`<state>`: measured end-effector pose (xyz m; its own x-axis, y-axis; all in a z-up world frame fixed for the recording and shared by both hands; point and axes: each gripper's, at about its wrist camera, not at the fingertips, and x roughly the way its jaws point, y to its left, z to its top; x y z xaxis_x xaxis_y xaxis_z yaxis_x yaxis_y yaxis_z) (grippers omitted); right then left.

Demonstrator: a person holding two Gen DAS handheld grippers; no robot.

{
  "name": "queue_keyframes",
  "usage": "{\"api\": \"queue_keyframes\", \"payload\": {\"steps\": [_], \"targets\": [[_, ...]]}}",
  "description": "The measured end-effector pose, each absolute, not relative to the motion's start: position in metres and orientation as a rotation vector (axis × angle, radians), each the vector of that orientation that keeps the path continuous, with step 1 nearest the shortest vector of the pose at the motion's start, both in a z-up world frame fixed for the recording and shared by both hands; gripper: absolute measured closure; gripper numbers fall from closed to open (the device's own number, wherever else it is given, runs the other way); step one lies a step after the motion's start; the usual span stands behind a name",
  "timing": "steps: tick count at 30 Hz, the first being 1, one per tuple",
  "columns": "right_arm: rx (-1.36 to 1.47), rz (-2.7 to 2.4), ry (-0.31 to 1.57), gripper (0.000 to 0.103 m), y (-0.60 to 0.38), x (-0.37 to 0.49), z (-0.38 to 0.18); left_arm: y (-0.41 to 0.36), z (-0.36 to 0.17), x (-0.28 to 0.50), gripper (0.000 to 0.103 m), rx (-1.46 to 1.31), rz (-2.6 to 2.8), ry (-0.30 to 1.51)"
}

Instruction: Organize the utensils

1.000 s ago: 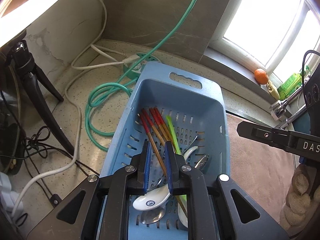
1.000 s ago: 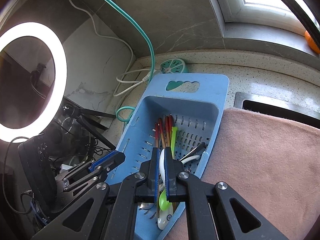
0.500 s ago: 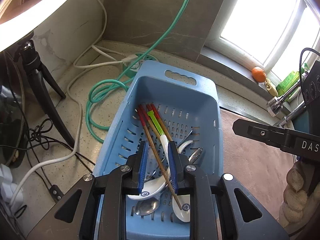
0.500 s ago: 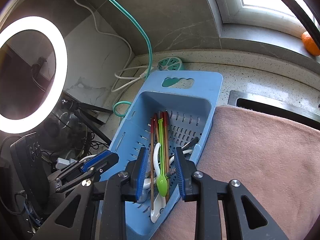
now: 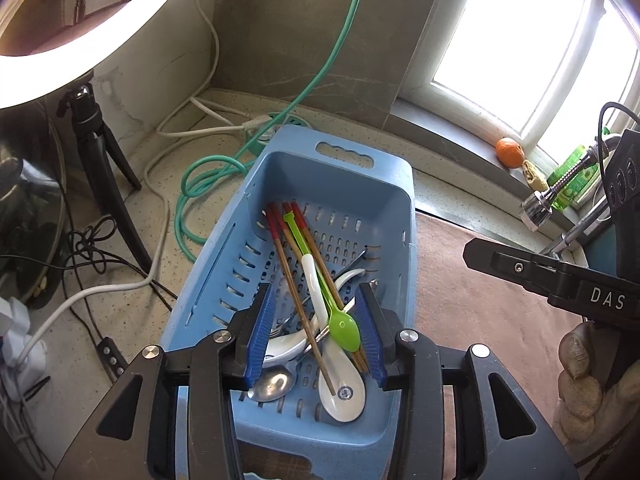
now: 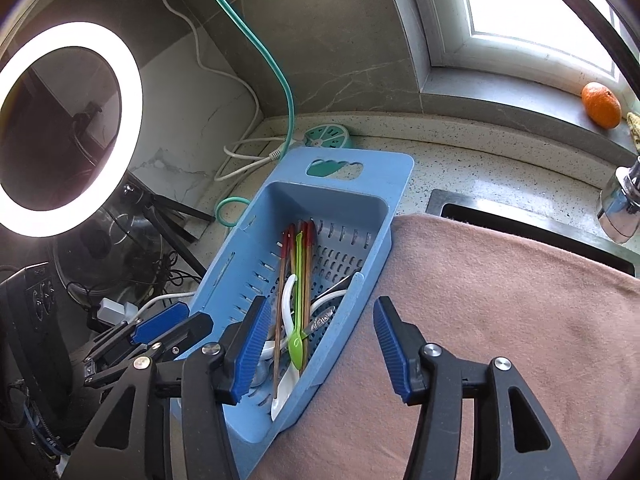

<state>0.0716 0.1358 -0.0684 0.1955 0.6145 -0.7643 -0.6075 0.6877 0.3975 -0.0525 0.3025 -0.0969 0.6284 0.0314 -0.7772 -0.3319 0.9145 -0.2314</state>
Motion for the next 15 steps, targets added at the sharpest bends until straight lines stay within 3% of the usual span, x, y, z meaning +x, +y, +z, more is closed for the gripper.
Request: {"api": "queue_keyframes", "payload": {"steps": [5,15], "targets": [[0.006,0.850,1.069,0.053,0.123,0.069,-0.067,0.291,-0.090,-0.063,0.053,-0.374,0.237,0.855],[-0.037,0.846,0.983,0.053,0.095,0.056,-0.054,0.269,-0.071,-0.086,0.053,-0.369,0.295,0.804]]}}
